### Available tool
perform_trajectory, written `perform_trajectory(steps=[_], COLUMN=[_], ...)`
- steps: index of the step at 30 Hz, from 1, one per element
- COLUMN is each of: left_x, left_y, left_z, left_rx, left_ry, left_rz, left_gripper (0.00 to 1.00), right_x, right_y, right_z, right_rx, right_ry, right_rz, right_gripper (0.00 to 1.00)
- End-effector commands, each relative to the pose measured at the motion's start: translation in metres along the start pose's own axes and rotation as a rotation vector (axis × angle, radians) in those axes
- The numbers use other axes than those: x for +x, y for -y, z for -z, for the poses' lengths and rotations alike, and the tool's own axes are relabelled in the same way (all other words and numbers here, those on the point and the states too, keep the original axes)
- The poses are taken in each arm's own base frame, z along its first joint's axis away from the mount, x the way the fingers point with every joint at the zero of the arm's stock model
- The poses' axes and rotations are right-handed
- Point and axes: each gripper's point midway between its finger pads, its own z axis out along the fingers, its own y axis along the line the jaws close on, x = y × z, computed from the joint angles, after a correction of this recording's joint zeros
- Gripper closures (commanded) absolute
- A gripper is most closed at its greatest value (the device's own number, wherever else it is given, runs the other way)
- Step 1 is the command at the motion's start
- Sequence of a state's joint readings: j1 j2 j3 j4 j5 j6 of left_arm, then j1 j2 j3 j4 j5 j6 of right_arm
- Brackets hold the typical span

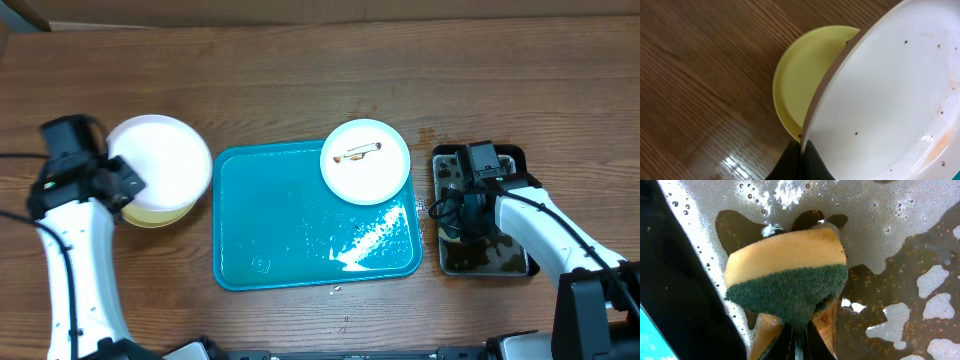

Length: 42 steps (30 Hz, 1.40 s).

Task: Clean dirty plates on tray and stack at the side
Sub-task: 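Release stacked plate and move left gripper back toward tray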

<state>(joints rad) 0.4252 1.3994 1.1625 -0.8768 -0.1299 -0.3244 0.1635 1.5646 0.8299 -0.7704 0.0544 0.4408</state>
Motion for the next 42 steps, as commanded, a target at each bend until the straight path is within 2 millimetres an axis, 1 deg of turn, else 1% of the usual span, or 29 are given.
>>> perform_trajectory(steps=[1,3,9,12,15,17,18,21,22,24,25,29,32,34,36,37,39,41,42], left_x=[0.000,0.000,0.009,0.010,0.008,0.008,0.008,0.011,0.011,0.013,0.015,0.026,0.041,0.051,0.063,0.069,0.078,0.088,0.091], left_y=[-0.004,-0.011,-0.012,-0.012,-0.012,-0.011,-0.010,-0.003,0.000,0.009,0.015,0.038,0.059,0.073,0.085,0.093,0.106,0.118,0.123], left_z=[-0.016,-0.027,-0.054,-0.059,-0.059,-0.059,-0.059,-0.057,-0.055,-0.052,-0.049,-0.037,-0.025,-0.020,-0.016,-0.013,-0.009,-0.005,-0.004], left_rx=[0.059,0.048,0.040,0.037,0.039,0.041,0.048,0.091,0.107,0.160,0.189,0.304,0.379,0.403,0.418,0.428,0.444,0.456,0.458], left_ry=[-0.053,-0.073,-0.146,-0.158,-0.151,-0.152,-0.153,-0.169,-0.177,-0.195,-0.207,-0.264,-0.312,-0.331,-0.350,-0.357,-0.368,-0.375,-0.376], left_rz=[0.033,0.056,0.052,0.051,0.052,0.052,0.053,0.052,0.053,0.056,0.057,0.052,-0.006,-0.075,-0.146,-0.190,-0.249,-0.300,-0.320], left_gripper=[0.96,0.96,0.96,0.96,0.96,0.83,0.64,0.53,0.47,0.24,0.21,0.20,0.19,0.19,0.19,0.20,0.20,0.20,0.20], right_x=[0.006,0.006,0.007,0.007,0.007,0.007,0.007,0.007,0.007,0.007,0.007,0.007,-0.007,-0.016,-0.019,-0.018,-0.008,0.007,0.017], right_y=[0.001,0.001,-0.002,-0.002,-0.002,-0.002,-0.002,-0.002,-0.002,-0.002,-0.002,0.000,-0.002,-0.009,-0.030,-0.040,-0.057,-0.066,-0.066], right_z=[-0.002,-0.002,-0.001,-0.001,-0.001,-0.001,-0.001,-0.001,-0.001,-0.001,-0.001,-0.001,-0.001,-0.001,0.002,0.003,0.008,0.012,0.013], right_rx=[-0.007,-0.007,-0.021,-0.020,-0.020,-0.020,-0.020,-0.020,-0.020,-0.020,-0.020,-0.014,-0.019,-0.058,-0.164,-0.220,-0.323,-0.392,-0.404], right_ry=[-0.020,-0.020,-0.027,-0.028,-0.027,-0.027,-0.027,-0.028,-0.027,-0.027,-0.027,-0.026,0.030,0.066,0.069,0.058,0.010,-0.066,-0.107], right_rz=[-0.005,-0.005,-0.002,-0.002,-0.002,-0.002,-0.002,-0.002,-0.002,-0.002,-0.002,-0.004,-0.007,-0.007,0.061,0.086,0.103,0.104,0.102], right_gripper=[0.96,0.96,0.96,0.96,0.96,0.96,0.96,0.96,0.96,0.96,0.96,0.96,0.96,0.96,0.96,0.96,0.96,0.96,0.96])
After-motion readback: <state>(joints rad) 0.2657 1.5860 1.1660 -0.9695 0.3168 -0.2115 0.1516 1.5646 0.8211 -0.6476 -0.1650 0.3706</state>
